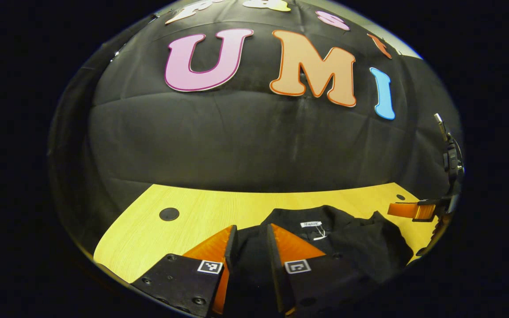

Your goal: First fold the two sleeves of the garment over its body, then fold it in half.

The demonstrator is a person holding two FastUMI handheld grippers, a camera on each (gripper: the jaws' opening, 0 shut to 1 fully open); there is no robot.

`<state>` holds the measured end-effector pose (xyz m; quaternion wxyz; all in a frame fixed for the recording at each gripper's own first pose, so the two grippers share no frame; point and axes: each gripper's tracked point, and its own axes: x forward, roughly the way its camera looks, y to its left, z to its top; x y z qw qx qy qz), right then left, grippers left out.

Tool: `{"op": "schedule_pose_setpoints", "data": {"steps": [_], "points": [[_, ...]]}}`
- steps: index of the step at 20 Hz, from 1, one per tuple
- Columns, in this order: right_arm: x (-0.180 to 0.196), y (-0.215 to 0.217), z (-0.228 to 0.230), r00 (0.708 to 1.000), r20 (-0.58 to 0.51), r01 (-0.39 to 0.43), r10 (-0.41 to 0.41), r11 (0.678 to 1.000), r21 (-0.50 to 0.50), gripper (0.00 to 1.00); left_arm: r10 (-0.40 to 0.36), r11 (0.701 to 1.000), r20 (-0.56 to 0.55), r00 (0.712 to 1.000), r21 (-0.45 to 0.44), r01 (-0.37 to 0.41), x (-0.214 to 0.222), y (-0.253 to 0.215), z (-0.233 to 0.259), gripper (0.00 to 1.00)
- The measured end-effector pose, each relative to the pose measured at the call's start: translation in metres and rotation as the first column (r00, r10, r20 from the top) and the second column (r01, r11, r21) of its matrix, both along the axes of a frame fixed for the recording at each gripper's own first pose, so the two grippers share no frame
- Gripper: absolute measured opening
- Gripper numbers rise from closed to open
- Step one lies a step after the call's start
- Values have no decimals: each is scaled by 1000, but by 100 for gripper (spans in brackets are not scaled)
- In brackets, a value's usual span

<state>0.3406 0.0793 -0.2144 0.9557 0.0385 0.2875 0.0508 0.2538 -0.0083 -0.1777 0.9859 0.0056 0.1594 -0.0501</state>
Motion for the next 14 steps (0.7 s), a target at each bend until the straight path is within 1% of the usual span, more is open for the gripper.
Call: {"op": "schedule_pose_setpoints", "data": {"steps": [1,2,3,4,5,6,7,8,9,10,11,12,14], "points": [[-2,1,4,1000,6,-10,10,1000,3,34,3,1000,9,1000,-4,-3,-2,0,4,39],[-3,2,7,1000,13,-22,22,1000,5,47,12,1000,16,1000,-1,-12,-4,1,8,55],[-8,5,10,999,16,-31,31,999,8,63,19,1000,21,1000,4,-19,-6,2,11,63],[-11,7,14,999,23,-34,34,999,7,64,27,1000,22,999,12,-27,-9,4,14,80],[-15,8,17,998,34,-44,44,999,3,77,38,999,23,999,21,-38,-12,7,18,86],[-17,11,21,997,46,-56,56,998,-2,92,46,999,26,999,22,-47,-14,8,21,93],[-22,13,25,996,55,-67,67,998,-7,96,53,998,31,998,19,-53,-17,9,25,92],[-29,16,28,995,60,-78,78,997,-9,92,66,998,36,997,18,-67,-22,9,31,93],[-36,17,33,994,66,-82,83,997,-10,98,90,996,43,995,18,-91,-27,14,36,94],[-44,20,37,993,70,-95,95,995,-9,98,103,995,51,993,5,-103,-33,15,43,94],[-52,22,42,992,78,-102,103,995,-12,95,110,994,58,992,-16,-109,-40,12,50,94],[-60,23,47,990,90,-108,109,994,-18,98,118,993,72,990,-34,-116,-47,12,59,94],[-80,24,61,986,116,-117,119,993,-26,98,139,990,91,986,-37,-136,-60,17,72,94]]}}
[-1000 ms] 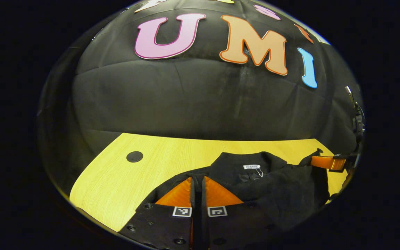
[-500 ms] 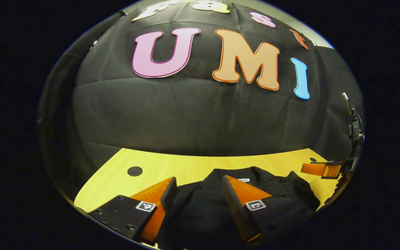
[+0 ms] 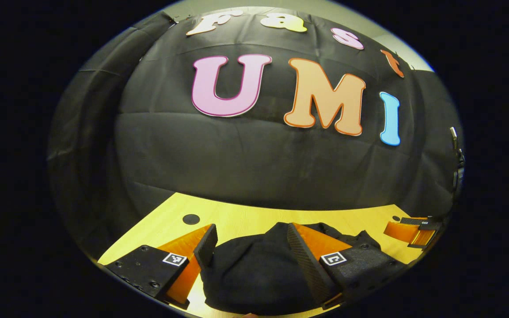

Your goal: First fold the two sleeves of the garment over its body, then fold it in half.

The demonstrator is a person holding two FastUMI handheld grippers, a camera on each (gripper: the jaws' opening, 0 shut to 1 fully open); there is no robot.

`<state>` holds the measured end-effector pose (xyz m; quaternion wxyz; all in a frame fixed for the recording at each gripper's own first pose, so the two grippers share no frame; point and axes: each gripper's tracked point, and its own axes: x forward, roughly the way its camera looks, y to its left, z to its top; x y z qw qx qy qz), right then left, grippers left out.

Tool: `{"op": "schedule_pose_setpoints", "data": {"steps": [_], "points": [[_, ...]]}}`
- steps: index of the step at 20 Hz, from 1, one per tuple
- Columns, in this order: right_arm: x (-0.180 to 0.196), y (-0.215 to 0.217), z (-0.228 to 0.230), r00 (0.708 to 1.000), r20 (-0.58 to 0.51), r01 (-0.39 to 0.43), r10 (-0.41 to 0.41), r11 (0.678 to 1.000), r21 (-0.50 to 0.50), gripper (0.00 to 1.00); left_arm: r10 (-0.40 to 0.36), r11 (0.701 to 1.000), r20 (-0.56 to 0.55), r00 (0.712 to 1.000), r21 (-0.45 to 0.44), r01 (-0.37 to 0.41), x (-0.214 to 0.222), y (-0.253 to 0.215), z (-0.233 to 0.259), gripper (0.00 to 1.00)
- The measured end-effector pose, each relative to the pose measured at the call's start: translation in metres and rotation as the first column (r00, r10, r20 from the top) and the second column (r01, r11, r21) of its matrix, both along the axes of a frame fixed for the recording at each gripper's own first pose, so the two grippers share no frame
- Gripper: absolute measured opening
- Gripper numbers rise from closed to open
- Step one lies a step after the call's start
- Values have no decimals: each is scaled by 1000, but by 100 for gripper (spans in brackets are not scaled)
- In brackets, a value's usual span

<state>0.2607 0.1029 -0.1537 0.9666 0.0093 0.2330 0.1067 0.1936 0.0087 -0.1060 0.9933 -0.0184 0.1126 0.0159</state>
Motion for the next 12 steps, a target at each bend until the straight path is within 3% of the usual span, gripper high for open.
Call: {"op": "schedule_pose_setpoints", "data": {"steps": [6,9,12], "points": [[-80,-2,66,991,136,-25,17,998,59,98,47,999,98,994,3,-47,-52,6,57,93],[-124,-5,83,980,199,-39,23,996,77,98,59,998,124,991,14,-61,-84,9,73,92],[-168,-9,80,980,197,-50,34,996,79,94,63,998,111,992,-11,-62,-117,4,76,93]]}}
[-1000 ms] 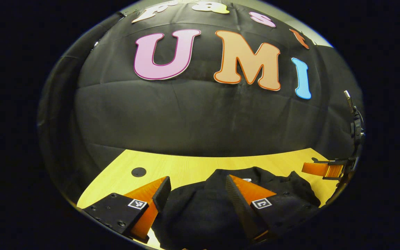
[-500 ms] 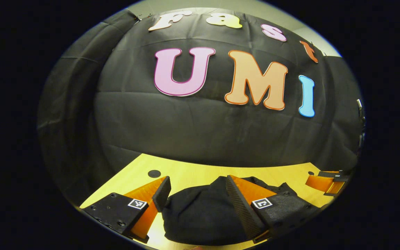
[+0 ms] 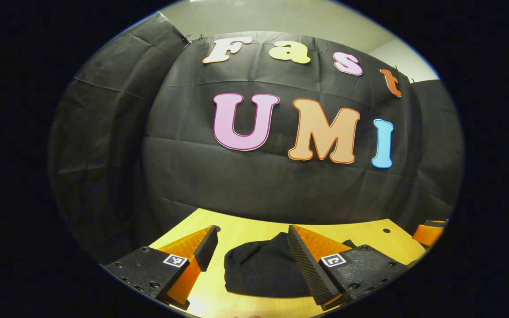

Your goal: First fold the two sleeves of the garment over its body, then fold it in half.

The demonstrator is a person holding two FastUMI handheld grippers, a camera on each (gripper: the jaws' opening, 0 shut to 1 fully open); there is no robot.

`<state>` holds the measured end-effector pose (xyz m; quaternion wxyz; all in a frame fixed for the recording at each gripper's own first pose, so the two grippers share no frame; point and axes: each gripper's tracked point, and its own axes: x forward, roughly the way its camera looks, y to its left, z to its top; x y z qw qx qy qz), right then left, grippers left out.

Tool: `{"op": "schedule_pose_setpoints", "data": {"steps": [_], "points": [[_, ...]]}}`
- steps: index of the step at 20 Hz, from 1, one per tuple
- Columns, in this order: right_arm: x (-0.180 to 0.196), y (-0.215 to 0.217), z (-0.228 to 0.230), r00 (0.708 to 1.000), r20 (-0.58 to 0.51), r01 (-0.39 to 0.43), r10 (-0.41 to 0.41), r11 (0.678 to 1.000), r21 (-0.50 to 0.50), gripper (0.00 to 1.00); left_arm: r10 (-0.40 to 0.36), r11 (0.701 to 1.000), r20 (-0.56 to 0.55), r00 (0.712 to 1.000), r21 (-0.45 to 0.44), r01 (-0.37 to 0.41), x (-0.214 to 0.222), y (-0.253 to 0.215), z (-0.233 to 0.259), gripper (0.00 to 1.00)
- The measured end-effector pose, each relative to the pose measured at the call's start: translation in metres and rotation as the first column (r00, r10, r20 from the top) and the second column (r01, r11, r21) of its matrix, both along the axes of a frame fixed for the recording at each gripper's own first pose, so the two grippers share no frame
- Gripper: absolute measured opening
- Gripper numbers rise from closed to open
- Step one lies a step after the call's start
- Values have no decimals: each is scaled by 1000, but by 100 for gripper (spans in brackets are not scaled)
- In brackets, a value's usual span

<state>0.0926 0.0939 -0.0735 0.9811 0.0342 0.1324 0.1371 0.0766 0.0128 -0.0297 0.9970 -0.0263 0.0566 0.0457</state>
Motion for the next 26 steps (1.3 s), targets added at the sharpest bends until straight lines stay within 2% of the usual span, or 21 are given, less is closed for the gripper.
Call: {"op": "schedule_pose_setpoints", "data": {"steps": [3,4,5,6,8,9,13,14,16,17,20,21,23,24,26], "points": [[-40,-8,-6,1000,-24,6,-6,1000,20,94,-10,1000,-6,1000,30,10,-36,-3,0,92],[-51,-11,-7,1000,-25,10,-10,1000,27,97,-20,999,-19,1000,46,21,-46,-4,-3,92],[-63,-13,-9,1000,-24,6,-5,999,39,94,-32,998,-37,999,57,34,-58,-8,-10,92],[-74,-12,-8,1000,-17,-5,6,999,49,97,-40,997,-56,998,67,44,-67,-9,-17,94],[-89,-12,-6,1000,12,-18,17,998,53,97,-21,996,-88,996,86,28,-78,-3,-27,92],[-95,-9,-6,999,23,-27,26,998,55,94,-9,997,-106,994,80,17,-83,-1,-34,92],[-106,-3,-10,999,25,-38,37,999,35,97,-5,1000,-111,994,18,7,-91,-3,-37,94],[-109,-1,-10,999,23,-42,41,998,36,93,-9,1000,-111,994,23,11,-91,-2,-39,94],[-113,1,-8,999,35,-38,37,999,21,97,-19,999,-107,994,30,22,-91,-1,-38,94],[-115,0,-8,999,41,-34,34,999,9,93,-28,999,-104,994,30,31,-92,-1,-37,94],[-115,1,-3,998,65,-20,21,1000,-6,93,-48,998,-108,993,41,52,-92,-1,-40,94],[-116,2,-2,997,70,-16,16,1000,-2,97,-49,997,-108,993,49,55,-92,0,-39,94],[-117,5,-1,997,76,-13,13,1000,1,93,-56,996,-95,994,65,63,-94,0,-35,94],[-118,7,-3,997,74,-9,9,1000,-3,97,-62,995,-93,994,71,69,-93,-1,-34,94],[-120,9,-8,998,65,-6,6,1000,-10,97,-83,993,-99,992,79,91,-94,-4,-37,94]]}}
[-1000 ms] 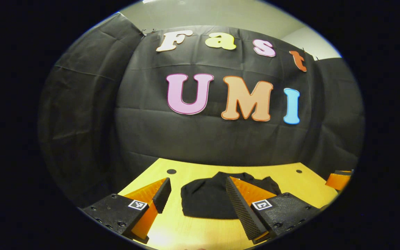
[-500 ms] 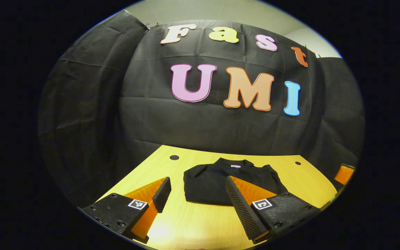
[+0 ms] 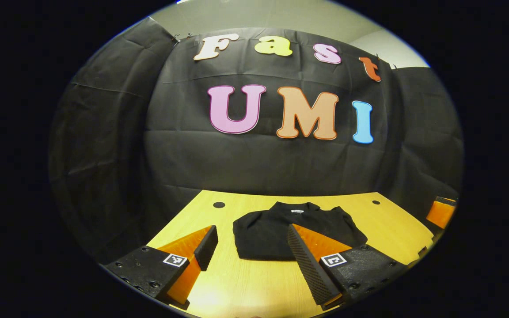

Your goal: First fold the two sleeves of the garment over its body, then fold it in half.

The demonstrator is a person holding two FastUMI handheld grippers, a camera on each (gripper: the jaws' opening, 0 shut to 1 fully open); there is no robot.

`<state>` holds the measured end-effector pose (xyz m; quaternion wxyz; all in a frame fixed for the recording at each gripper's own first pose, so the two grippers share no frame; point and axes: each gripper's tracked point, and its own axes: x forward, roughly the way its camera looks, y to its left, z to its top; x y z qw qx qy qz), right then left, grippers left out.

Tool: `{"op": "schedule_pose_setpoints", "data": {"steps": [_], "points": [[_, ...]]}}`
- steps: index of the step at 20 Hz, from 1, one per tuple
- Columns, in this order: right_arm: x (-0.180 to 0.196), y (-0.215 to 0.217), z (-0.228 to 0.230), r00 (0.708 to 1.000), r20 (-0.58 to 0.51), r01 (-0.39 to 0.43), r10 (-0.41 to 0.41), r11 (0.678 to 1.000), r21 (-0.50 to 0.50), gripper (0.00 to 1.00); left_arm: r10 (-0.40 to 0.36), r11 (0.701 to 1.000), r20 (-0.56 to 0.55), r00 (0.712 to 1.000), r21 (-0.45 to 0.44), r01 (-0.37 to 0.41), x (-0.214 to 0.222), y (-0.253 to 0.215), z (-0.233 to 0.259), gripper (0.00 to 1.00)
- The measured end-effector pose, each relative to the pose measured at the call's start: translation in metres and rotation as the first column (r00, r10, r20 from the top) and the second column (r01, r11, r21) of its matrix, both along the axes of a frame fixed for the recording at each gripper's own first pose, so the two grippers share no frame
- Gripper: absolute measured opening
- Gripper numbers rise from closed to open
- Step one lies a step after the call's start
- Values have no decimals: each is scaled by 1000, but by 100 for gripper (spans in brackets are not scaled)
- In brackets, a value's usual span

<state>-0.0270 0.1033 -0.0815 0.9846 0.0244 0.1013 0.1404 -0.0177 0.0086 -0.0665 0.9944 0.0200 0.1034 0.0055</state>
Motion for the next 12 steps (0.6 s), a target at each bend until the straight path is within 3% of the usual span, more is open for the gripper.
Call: {"op": "schedule_pose_setpoints", "data": {"steps": [5,6,12], "points": [[-7,1,-3,1000,-7,25,-25,1000,3,93,-35,999,-1,999,13,35,1,-1,0,94],[-7,1,-4,999,-11,34,-34,999,5,97,-42,999,-5,999,9,42,2,-1,0,94],[-13,1,-6,998,-21,67,-67,997,27,97,-65,998,-9,998,13,65,-1,0,-1,94]]}}
